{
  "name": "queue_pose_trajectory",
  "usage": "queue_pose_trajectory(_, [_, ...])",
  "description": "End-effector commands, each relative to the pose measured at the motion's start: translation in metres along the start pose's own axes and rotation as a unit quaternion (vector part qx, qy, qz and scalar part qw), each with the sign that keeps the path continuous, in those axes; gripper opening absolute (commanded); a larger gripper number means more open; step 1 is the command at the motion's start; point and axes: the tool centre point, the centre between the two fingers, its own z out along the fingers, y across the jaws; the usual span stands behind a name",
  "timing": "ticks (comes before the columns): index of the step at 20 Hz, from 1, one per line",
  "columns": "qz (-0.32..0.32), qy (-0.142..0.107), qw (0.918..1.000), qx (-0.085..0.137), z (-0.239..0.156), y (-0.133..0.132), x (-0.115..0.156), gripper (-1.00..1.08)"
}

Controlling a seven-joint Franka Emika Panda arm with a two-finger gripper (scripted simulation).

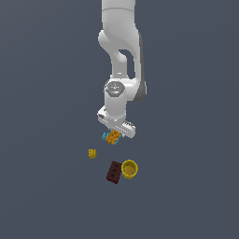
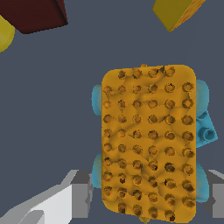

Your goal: Pick up a designated object from a clutter of objects.

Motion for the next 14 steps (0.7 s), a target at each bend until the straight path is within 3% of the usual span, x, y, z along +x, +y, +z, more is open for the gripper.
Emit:
queue_pose_trajectory(1, [0.000, 0.001, 1.0000, 0.000, -0.006, 0.000, 0.001, -1.00])
queue_pose_trajectory(14, [0.000, 0.001, 1.0000, 0.000, -0.088, 0.001, 0.017, -1.00])
